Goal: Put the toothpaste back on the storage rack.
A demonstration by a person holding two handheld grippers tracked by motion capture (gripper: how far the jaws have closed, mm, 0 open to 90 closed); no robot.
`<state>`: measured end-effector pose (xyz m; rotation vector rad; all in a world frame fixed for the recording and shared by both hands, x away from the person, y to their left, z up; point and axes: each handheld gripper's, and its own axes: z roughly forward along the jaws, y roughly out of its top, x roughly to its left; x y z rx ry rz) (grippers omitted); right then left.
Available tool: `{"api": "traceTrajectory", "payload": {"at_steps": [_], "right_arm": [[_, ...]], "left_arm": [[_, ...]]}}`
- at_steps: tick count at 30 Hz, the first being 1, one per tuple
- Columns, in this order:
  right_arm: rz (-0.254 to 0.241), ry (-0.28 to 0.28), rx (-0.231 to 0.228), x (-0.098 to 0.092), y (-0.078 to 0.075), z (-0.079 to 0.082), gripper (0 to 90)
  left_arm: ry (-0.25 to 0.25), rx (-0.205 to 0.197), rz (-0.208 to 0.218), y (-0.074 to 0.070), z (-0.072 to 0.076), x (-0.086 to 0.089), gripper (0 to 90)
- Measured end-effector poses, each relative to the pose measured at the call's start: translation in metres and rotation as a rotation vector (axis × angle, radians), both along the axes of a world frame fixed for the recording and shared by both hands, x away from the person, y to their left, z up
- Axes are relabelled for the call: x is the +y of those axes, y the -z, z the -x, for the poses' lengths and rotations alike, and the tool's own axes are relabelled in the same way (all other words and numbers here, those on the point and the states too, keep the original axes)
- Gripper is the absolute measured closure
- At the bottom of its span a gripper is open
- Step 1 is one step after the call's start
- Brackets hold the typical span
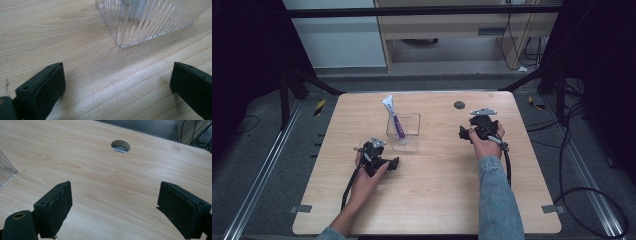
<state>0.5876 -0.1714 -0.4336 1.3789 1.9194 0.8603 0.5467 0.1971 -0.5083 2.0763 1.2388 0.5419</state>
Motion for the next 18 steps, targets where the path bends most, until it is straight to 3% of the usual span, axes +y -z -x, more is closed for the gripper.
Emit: {"api": "traceTrajectory", "payload": {"at_steps": [11,18], "right_arm": [[0.019,0.022,0.03,-0.013,0.023,0.001,12.7],[0.0,0.04,0.056,-0.015,0.038,0.0,13.0]], "left_arm": [[0.0,0.001,0.001,0.0,0.0,0.0,0.0],[-0.001,0.001,0.001,0.0,0.0,0.0,0.0]]}}
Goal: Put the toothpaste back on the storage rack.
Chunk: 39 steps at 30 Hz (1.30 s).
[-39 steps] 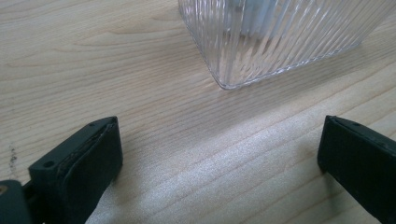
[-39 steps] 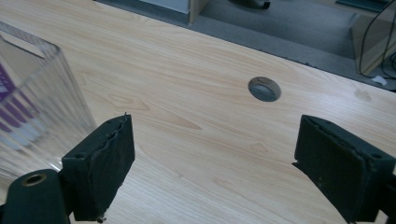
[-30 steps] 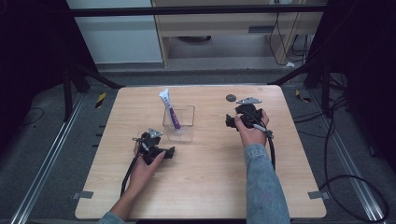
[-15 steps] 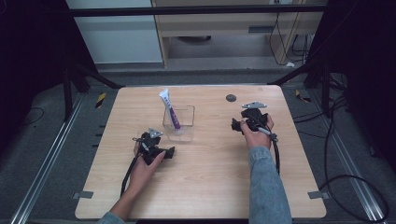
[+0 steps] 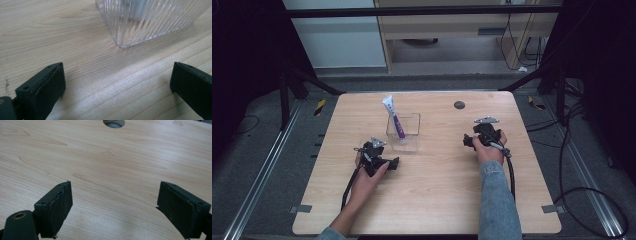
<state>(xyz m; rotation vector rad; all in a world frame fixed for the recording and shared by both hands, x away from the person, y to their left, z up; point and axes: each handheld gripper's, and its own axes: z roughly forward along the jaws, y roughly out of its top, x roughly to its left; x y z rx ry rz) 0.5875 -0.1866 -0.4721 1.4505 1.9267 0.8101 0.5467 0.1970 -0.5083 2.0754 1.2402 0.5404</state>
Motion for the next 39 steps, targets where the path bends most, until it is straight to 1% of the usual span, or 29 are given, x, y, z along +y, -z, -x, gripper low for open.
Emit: {"api": "traceTrajectory", "payload": {"at_steps": [3,4,8,12,14,16,18,20,31,35,39], "right_arm": [[-0.003,0.001,0.004,0.0,0.004,0.0,13.1],[-0.011,0.003,0.008,0.0,0.007,-0.001,13.2],[-0.029,0.007,0.015,0.001,0.012,-0.001,13.4],[-0.028,0.005,0.024,0.001,0.019,-0.002,13.5],[-0.041,0.011,0.029,0.001,0.022,-0.003,13.5],[-0.04,0.013,0.024,0.002,0.023,-0.004,13.6],[-0.058,0.017,0.019,0.002,0.025,-0.006,13.7],[-0.067,0.026,0.023,0.002,0.026,-0.007,13.7],[-0.068,0.054,0.015,-0.005,0.028,-0.01,14.2],[-0.069,0.067,0.022,-0.008,0.03,-0.012,14.2],[-0.07,0.067,0.028,-0.009,0.032,-0.013,14.1]], "left_arm": [[0.0,0.0,0.0,0.0,0.0,0.0,0.0],[0.0,0.0,0.0,0.0,0.0,0.0,0.0],[0.0,0.0,0.0,0.0,0.0,0.0,0.0],[0.0,0.0,0.0,0.0,0.0,0.0,0.0],[0.0,0.0,-0.001,0.0,0.0,0.0,0.0],[0.0,0.0,0.0,0.0,0.0,0.0,0.0],[0.0,0.0,0.0,0.0,0.0,0.0,0.0],[0.0,0.0,0.0,0.0,0.0,0.0,0.0],[0.0,0.0,0.0,0.0,0.0,0.0,0.0],[0.0,0.0,0.0,0.0,0.0,0.0,0.0],[0.0,0.0,0.0,0.0,0.0,0.0,0.0]]}}
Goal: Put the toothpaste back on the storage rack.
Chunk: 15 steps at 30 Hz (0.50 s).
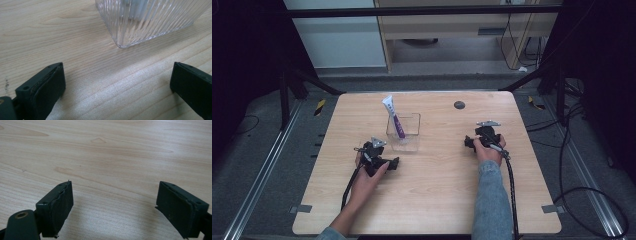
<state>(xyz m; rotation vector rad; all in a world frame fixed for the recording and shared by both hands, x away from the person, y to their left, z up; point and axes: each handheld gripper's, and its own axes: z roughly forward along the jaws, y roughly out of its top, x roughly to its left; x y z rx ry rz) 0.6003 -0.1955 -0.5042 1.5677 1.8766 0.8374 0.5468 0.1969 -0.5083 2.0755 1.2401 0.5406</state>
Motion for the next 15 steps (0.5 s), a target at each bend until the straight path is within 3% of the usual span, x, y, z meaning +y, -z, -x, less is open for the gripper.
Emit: {"api": "traceTrajectory", "payload": {"at_steps": [9,15], "right_arm": [[-0.006,-0.011,0.01,0.0009,0.0052,-0.0027,13.8],[-0.019,-0.037,0.027,-0.0025,0.0056,-0.0022,8.6]], "left_arm": [[0.0,0.0,0.0,0.0,0.0,0.0,0.0],[0.0,0.0,0.0,0.0,0.0001,0.0,0.0]]}}
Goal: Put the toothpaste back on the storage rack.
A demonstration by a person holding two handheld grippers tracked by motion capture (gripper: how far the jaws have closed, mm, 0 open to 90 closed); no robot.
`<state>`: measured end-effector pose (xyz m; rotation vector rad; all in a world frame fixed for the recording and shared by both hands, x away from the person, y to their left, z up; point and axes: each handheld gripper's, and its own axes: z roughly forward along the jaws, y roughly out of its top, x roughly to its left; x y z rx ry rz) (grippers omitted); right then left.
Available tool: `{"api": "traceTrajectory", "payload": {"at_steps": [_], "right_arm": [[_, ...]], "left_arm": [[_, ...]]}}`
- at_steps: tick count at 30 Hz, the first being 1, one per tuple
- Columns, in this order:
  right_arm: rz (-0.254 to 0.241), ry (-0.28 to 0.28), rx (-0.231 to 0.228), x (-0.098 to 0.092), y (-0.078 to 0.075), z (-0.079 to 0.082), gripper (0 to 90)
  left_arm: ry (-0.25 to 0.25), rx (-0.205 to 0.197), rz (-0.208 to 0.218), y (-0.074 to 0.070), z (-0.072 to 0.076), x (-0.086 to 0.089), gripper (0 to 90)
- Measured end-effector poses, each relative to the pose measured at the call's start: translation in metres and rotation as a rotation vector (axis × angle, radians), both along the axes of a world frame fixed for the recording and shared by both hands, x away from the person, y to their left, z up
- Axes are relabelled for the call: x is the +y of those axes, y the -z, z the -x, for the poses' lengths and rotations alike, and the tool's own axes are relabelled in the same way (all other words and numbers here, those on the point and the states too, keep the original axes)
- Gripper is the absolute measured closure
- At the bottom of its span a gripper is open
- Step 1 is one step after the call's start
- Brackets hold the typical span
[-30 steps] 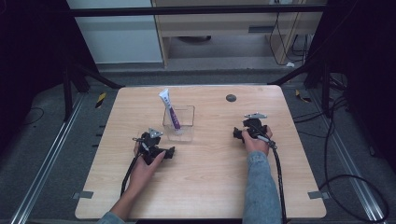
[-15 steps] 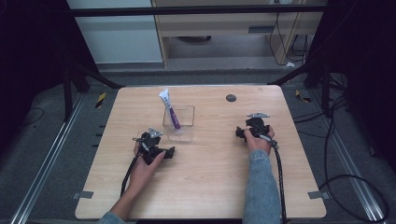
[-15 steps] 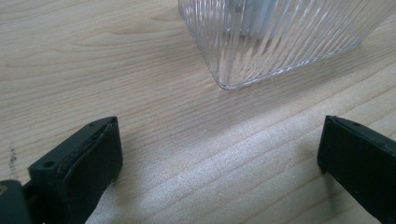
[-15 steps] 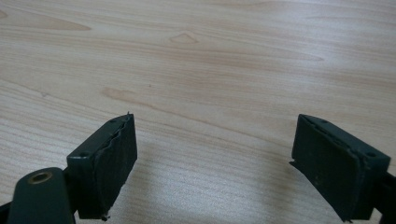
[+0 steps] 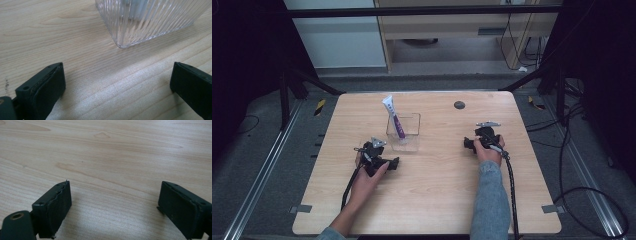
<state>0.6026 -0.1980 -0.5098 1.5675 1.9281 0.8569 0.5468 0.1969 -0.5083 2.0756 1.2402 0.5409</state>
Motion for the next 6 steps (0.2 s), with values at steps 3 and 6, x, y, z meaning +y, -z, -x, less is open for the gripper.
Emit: {"api": "traceTrajectory", "payload": {"at_steps": [3,6], "right_arm": [[0.009,0.013,0.013,-0.0001,0.0007,0.0006,1.5],[0.007,0.034,0.024,-0.0003,0.0011,0.0011,0.3]], "left_arm": [[0.0,-0.001,0.001,0.0,0.0001,0.0,0.0],[0.001,0.0,-0.002,-0.0001,0.0001,0.0001,0.0]]}}
